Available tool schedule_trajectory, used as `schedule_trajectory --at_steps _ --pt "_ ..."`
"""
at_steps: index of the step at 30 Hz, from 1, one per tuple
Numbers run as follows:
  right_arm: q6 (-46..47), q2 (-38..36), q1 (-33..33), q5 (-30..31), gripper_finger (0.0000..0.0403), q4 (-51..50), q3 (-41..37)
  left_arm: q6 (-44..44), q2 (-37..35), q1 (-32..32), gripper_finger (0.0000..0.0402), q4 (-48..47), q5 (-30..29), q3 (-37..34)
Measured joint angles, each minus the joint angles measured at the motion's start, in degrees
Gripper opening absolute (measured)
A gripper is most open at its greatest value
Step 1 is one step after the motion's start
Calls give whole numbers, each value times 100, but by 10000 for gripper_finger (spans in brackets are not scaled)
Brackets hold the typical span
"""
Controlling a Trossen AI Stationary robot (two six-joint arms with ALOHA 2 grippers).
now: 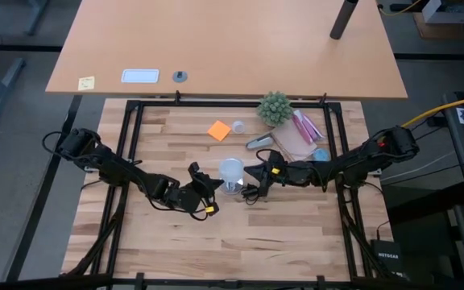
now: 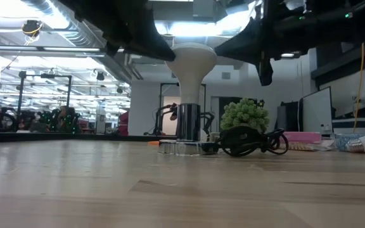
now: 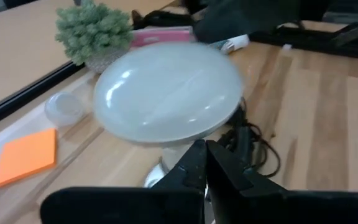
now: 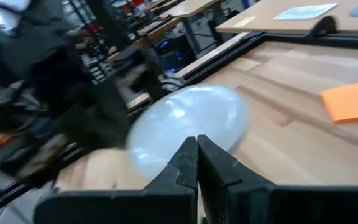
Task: Screw lightbulb
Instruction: Insert the lightbulb in the silver lamp
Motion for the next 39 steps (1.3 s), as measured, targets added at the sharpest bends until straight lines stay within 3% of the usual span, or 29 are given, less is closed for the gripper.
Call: schedule_trajectory --at_steps 13,22,30,39 --pt "-300 403 424 -182 5 -51 664 -44 2 359 1 -468 -30 0" --pt "-1069 124 418 -130 5 -171 844 -395 -13 -35 1 -840 -14 0" --pt "-1576 -76 405 1016 5 -946 848 -413 -17 -396 1 -364 -11 -2" --pt "-1184 -74 96 959 5 -1725 848 -113 -17 -343 1 150 -9 -2"
